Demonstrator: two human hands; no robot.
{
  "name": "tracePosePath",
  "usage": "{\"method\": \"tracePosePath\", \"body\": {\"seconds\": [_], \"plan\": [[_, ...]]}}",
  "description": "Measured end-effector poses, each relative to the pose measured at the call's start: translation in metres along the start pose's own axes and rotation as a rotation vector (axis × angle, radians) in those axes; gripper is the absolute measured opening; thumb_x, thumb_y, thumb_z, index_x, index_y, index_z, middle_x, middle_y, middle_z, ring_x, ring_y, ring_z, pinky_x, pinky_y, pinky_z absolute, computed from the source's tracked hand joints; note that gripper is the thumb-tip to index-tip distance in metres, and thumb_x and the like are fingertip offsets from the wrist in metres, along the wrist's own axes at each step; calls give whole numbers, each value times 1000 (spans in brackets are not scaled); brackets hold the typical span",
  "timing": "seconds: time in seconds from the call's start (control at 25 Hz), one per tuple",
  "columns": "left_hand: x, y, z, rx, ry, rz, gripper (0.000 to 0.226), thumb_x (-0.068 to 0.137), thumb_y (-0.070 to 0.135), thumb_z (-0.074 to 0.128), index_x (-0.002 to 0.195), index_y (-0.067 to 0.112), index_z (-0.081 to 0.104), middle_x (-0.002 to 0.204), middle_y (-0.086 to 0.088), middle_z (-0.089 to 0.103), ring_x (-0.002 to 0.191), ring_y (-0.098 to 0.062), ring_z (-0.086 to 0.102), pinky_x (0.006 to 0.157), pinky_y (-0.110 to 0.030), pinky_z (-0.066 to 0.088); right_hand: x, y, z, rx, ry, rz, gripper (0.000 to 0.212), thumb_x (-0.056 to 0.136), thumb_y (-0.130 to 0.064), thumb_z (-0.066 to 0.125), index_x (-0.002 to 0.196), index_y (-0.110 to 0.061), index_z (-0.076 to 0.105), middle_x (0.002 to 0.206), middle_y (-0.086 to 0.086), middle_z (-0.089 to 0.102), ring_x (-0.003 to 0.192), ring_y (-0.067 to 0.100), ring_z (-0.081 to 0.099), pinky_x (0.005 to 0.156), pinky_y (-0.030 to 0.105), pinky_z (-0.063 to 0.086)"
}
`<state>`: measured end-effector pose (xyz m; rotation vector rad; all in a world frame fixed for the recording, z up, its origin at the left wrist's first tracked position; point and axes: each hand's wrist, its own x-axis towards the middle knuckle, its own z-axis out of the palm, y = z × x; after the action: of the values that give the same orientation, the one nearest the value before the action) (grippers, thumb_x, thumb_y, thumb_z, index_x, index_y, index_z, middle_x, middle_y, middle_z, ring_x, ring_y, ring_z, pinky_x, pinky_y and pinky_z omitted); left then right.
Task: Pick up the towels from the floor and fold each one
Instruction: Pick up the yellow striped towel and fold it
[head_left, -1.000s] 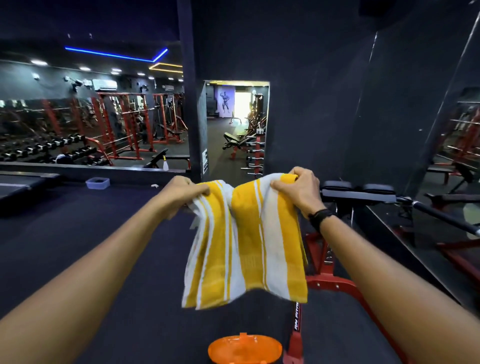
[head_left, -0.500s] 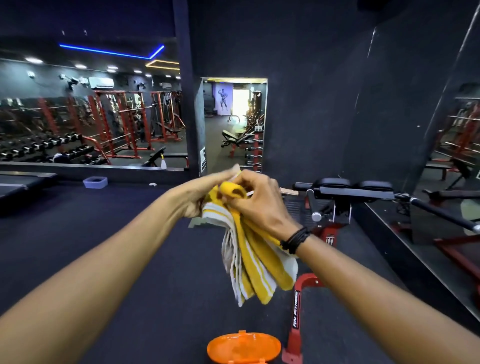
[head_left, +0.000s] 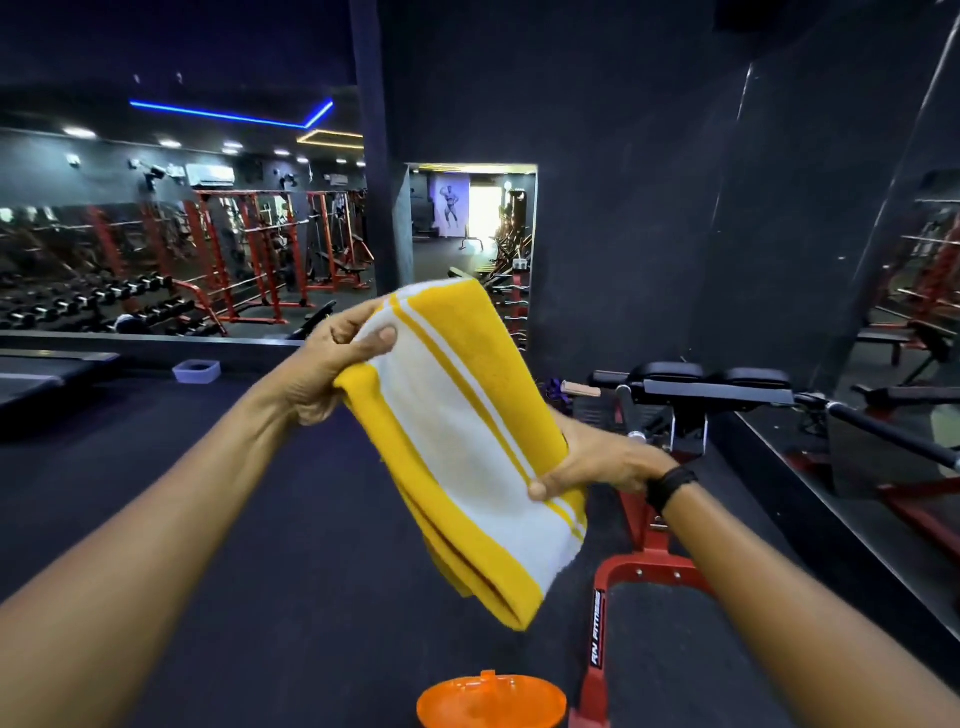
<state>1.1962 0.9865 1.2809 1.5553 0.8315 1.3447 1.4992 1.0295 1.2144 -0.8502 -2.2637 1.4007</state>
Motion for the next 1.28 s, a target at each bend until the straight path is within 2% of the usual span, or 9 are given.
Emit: {"method": "tracePosePath", "body": {"seconds": [0.12,0.2,0.28,0.4,0.52,0.64,0.84,1.04,1.28], "plan": [[-8,-6,-11,-153,189,80,62,61,38,84,118,23,65,114,-4,71,102,-21,68,82,-36,58,-5,18,-3,324,190,-34,85,48,-41,93,120,-12,59,116,6,69,105,28,64,90,43,50],[-10,-14,-8,-220,296,85,57,64,31,78,117,21,63,108,-2,72,96,-19,70,76,-34,60,0,18,-8,776,302,-164,85,60,-43,86,132,-10,54,129,13,61,118,32,58,99,50,46],[-7,-25,-2,-247,367,67,49,71,25,72,118,19,59,104,-1,72,90,-17,70,71,-33,60,8,7,-7,1000,287,-233,75,76,-36,76,140,-11,46,138,15,54,127,33,52,103,54,41],[-9,-28,-11,-173,401,-62,41,88,19,60,127,13,53,110,-4,69,87,-16,69,69,-30,60,18,-6,-3,769,463,-192,50,86,-14,67,133,-5,52,128,16,62,118,34,59,92,47,52],[-19,-28,-37,43,317,-274,44,86,22,64,128,15,56,125,-11,64,97,-21,67,78,-36,57,17,-10,-18,635,663,-118,44,84,-8,68,125,-1,57,115,16,68,105,32,66,80,39,58],[-20,-28,-53,132,365,-298,38,83,25,68,120,20,59,126,-10,62,106,-23,64,88,-39,54,23,-14,-30,479,636,-39,49,78,-14,76,123,-7,58,114,12,69,104,30,67,87,45,56],[-21,-53,-51,481,272,-383,41,86,29,69,123,19,57,108,1,64,107,-16,60,90,-37,50,49,-8,-20,139,624,132,39,77,-13,75,111,-13,58,100,-2,67,90,11,64,63,16,52],[-49,-142,-52,678,187,-528,55,78,38,76,127,23,55,125,-3,57,111,-17,56,89,-31,45,62,61,-6,-203,660,442,59,62,-34,82,111,-11,59,111,6,64,105,25,60,90,37,50],[-83,-235,-45,776,57,-731,67,75,40,78,133,20,51,134,-5,54,122,-22,52,102,-40,44,39,164,13,-288,669,712,66,71,-32,80,122,-2,51,125,18,57,116,34,52,91,37,42]]}}
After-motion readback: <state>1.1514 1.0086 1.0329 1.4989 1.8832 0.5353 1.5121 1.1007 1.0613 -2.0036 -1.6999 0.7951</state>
